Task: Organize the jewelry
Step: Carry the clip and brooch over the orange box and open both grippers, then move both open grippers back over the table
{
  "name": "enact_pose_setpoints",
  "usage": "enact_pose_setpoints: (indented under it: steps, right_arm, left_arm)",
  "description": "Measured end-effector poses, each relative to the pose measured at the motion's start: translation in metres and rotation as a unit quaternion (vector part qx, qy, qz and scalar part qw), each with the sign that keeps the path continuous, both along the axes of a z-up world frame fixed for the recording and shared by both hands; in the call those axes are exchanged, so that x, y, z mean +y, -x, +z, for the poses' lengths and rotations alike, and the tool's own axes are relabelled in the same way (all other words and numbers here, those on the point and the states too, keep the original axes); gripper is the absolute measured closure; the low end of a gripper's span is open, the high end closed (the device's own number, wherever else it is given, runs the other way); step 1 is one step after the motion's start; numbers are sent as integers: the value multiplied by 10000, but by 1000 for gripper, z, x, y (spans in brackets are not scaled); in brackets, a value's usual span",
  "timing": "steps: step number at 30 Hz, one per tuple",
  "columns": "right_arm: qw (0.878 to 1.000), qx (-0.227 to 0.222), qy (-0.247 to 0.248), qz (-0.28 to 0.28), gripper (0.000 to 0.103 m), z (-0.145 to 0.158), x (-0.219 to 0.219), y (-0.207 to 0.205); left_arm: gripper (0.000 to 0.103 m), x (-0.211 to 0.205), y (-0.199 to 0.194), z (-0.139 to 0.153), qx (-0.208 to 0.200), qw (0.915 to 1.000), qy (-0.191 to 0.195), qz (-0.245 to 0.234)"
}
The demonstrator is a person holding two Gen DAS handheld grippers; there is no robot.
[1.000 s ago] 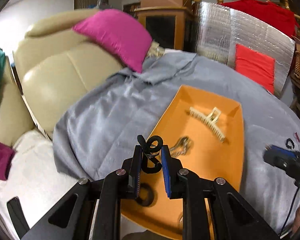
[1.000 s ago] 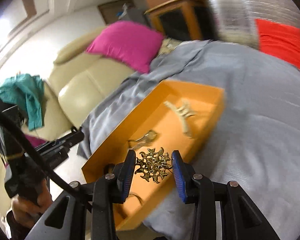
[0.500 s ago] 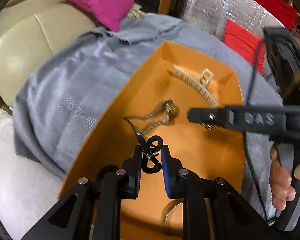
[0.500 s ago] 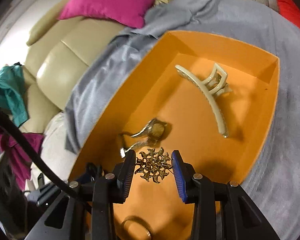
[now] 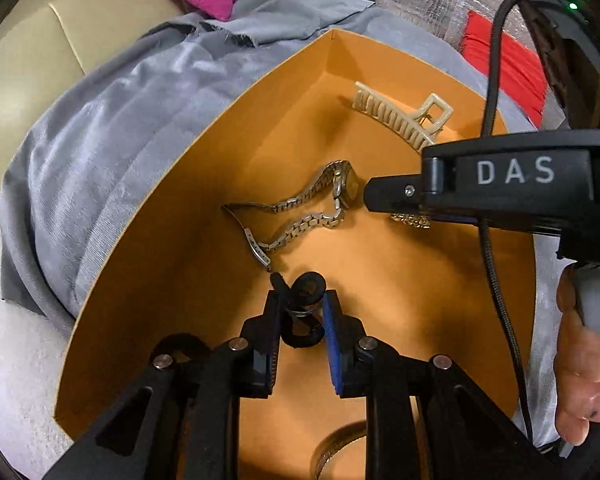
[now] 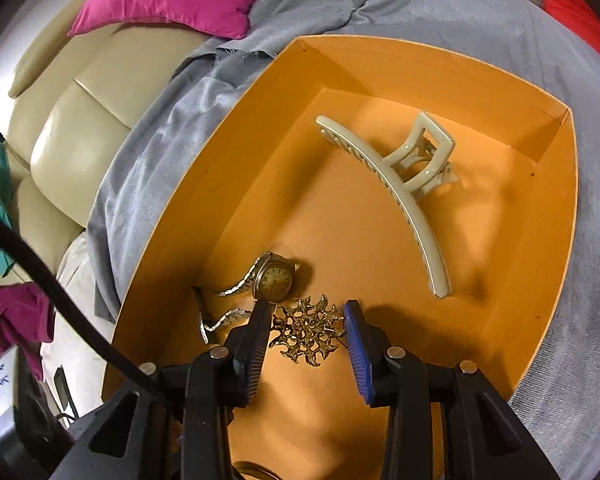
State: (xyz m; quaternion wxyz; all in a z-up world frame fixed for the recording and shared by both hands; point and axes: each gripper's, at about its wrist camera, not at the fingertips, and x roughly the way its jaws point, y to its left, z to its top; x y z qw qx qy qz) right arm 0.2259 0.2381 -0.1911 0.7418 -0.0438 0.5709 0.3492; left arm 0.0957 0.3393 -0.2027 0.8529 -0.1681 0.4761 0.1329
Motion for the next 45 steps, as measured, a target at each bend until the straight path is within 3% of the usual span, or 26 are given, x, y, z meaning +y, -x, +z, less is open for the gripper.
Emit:
enact_pose_setpoints:
  steps: [8,14,18,26,29,31,41,43,45]
  right_arm:
    - [9991,93,-402,-130,58,13,-14,-1]
    - [9958,-127,-880,-216,57,42,-42,6]
    - [9921,-328,-1172,-289,57,64,-70,14]
    - [9867,-523,-1408,-618,57,90,-135,19]
    - [9842,-602,-1473,-782,57,98,-165,20]
    - [9821,-650,-1524,-901,57,103,-186,20]
    - [9668,-902,-1808,-1562,53,120,-291,20]
    - [9632,-955,-1813,-1742,53,119,-317,18]
    - [9591,-952,-1839,-1928,53,115,-339,14]
  left_arm:
    - [74,5,2,5,-61,10000,57,22]
    - [70,0,12,29,-264,9992,-272,97]
    - [53,-17,20,56,-521,9963,-674,88]
    - [47,-71,33,116,-1095,9817,-1551,-129]
    - [35,-91,37,133,-1277,9754,-1783,-198]
    - [35,-107,39,145,-1409,9699,-1967,-266]
    - [34,-185,38,178,-1670,9540,-2362,-788]
    - [31,-198,35,179,-1669,9533,-2368,-859]
    - [22,-210,30,178,-1643,9544,-2319,-910]
